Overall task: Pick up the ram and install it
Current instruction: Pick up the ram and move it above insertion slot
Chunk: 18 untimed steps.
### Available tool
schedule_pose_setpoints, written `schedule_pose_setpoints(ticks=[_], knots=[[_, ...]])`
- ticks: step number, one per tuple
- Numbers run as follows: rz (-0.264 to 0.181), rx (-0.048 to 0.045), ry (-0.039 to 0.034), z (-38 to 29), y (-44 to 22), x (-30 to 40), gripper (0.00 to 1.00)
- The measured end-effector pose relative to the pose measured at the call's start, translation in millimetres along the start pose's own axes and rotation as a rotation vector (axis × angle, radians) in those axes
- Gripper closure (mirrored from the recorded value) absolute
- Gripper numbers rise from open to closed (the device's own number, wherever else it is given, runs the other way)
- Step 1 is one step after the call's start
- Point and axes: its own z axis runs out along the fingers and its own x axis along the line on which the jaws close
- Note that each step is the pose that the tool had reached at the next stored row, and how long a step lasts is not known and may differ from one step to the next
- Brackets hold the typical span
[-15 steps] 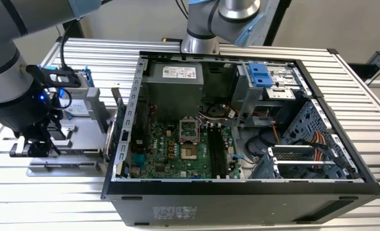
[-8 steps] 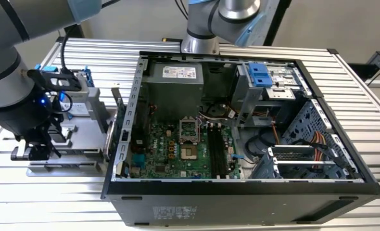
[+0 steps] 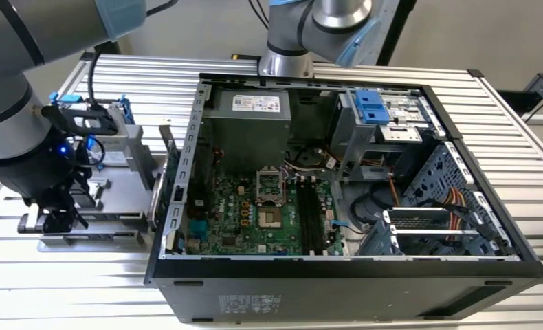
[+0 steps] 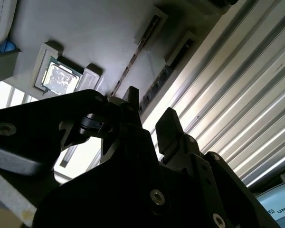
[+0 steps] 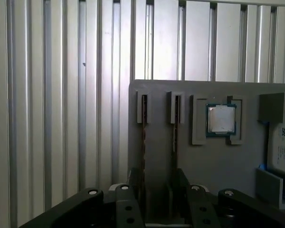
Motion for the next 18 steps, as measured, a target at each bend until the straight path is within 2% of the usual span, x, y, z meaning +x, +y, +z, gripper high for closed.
schedule_pose_setpoints(ticks=[18], knots=[[0.0, -0.0001, 0.0012, 14.8, -0.2, 3.5, 0.0]])
